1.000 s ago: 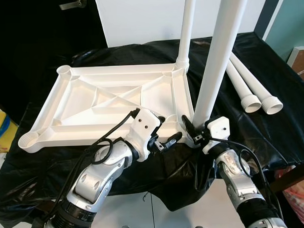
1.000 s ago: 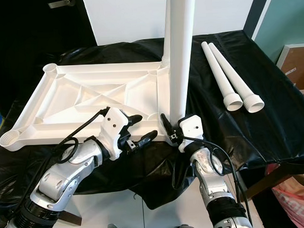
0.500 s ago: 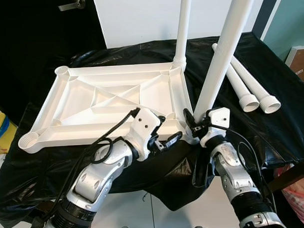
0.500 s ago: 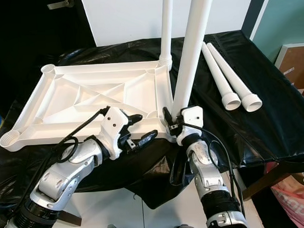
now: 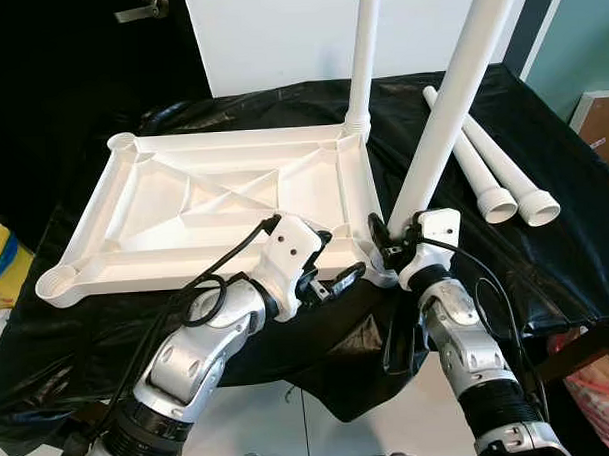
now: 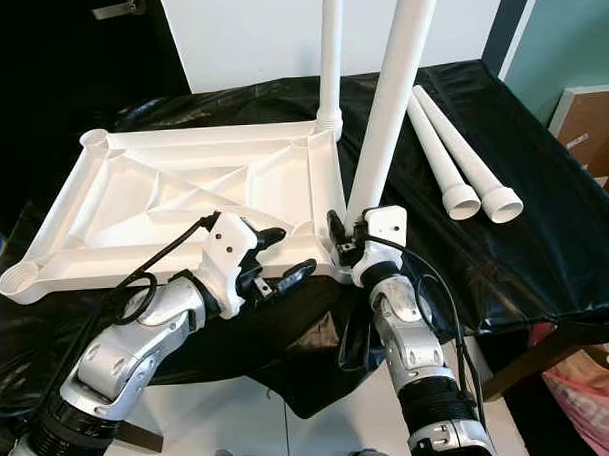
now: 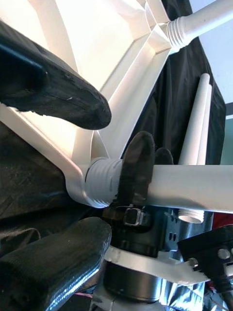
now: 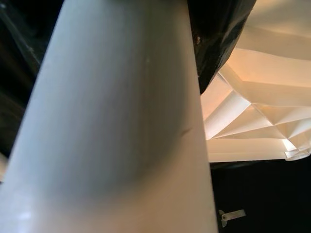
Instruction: Building children table
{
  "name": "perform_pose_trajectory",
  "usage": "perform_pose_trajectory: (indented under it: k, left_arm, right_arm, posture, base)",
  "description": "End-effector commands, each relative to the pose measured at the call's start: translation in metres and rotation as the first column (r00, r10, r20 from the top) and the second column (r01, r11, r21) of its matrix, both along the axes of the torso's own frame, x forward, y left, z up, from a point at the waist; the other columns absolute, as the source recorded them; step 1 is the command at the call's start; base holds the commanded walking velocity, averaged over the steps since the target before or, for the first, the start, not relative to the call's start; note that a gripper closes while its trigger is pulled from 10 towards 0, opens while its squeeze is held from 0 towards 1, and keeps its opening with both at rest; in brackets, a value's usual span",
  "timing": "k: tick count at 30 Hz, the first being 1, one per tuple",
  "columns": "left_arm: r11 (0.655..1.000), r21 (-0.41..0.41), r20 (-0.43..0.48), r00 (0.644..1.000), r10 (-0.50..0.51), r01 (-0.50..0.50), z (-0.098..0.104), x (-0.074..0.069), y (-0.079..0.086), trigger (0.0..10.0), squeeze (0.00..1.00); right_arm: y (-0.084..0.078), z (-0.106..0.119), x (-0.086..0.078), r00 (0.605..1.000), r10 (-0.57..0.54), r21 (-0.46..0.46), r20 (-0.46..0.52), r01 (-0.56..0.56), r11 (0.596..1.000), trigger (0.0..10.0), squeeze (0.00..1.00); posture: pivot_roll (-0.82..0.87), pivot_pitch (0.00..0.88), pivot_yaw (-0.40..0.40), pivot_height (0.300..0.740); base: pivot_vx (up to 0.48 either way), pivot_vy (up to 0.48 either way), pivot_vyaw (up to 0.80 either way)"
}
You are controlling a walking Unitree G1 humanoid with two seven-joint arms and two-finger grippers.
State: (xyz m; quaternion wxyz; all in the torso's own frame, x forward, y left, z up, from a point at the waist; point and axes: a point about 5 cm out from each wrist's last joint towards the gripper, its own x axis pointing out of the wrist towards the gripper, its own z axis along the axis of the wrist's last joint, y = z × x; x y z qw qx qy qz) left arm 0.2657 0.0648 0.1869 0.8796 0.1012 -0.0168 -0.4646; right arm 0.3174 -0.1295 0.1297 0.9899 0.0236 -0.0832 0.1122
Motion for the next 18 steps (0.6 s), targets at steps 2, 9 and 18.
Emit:
perform_pose_trajectory:
  k: [2,9,18]
  left_arm:
    - [0.997,0.007,-0.006,0.997,-0.077,0.077,0.002,-0.004,-0.002,10.0,0.0]
    - [0.997,0.004,-0.003,0.997,-0.077,0.077,0.002,-0.004,-0.003,10.0,0.0]
    - [0.996,0.006,-0.001,0.996,-0.085,0.085,0.002,-0.004,-0.004,10.0,0.0]
  right_arm:
    - [-0.006,-0.031,-0.016,0.997,-0.014,-0.121,-0.071,0.005,0.993,10.0,0.0]
    - [-0.003,-0.039,-0.025,0.998,0.03,-0.162,-0.063,-0.04,0.986,10.0,0.0]
    - [-0.006,-0.047,-0.027,0.994,0.037,-0.149,-0.103,-0.052,0.987,10.0,0.0]
  posture:
    - [-0.07,0.115,0.048,0.74]
    - [-0.07,0.114,0.047,0.74]
    - [-0.08,0.108,0.051,0.74]
  base:
    - [0.0,0.0,0.0]
    - [0.0,0.0,0.0]
    - [0.0,0.0,0.0]
